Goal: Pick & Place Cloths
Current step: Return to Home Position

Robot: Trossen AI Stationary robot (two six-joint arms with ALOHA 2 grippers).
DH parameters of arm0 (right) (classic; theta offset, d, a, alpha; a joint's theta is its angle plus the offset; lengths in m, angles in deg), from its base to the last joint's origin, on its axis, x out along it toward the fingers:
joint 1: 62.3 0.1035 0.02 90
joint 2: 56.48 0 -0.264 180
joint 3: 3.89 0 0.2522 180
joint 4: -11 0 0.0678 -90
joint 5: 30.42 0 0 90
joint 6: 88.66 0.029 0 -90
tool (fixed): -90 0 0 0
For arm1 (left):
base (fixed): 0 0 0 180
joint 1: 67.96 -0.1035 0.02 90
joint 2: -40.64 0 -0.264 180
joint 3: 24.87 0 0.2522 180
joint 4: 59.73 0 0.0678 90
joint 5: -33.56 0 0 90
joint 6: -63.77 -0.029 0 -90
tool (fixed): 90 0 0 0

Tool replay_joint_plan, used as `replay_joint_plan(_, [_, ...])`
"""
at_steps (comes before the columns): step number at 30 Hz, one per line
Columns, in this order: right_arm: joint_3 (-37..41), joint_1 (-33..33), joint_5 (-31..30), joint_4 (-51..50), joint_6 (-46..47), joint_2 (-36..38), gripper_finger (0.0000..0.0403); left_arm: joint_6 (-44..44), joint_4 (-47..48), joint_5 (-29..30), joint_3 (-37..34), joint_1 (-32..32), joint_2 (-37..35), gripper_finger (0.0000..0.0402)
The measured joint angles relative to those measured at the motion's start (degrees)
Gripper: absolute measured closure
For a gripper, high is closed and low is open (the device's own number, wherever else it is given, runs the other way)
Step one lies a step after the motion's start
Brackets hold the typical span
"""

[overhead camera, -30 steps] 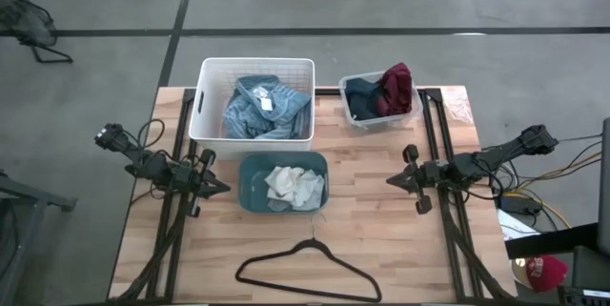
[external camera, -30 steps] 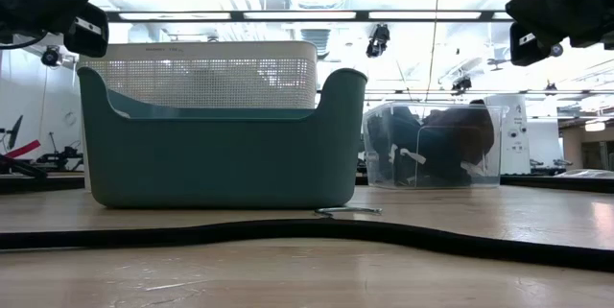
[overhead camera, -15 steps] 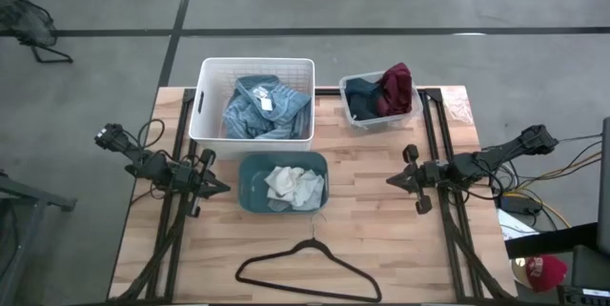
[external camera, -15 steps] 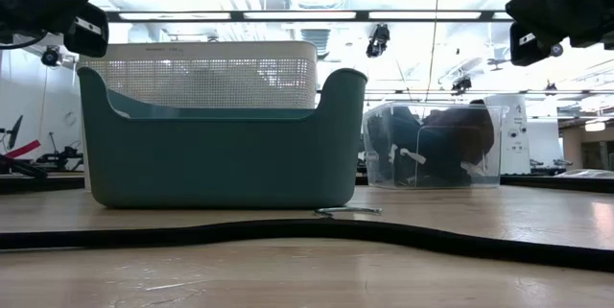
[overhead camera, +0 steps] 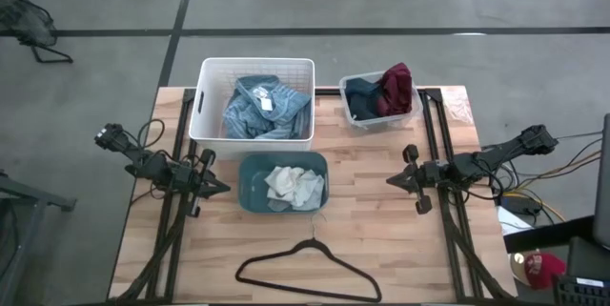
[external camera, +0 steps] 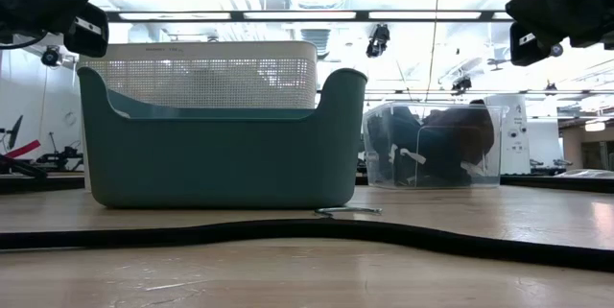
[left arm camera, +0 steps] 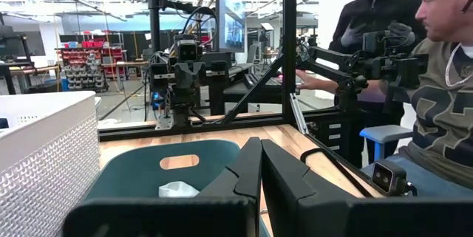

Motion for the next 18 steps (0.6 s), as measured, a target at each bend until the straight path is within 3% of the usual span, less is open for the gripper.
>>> replay_joint_plan(18, [0.0, 0.0, 0.0, 0.0, 0.0, -0.3, 0.0394, 0.0, 0.0, 0.0, 0.0, 0.0, 0.0, 0.039])
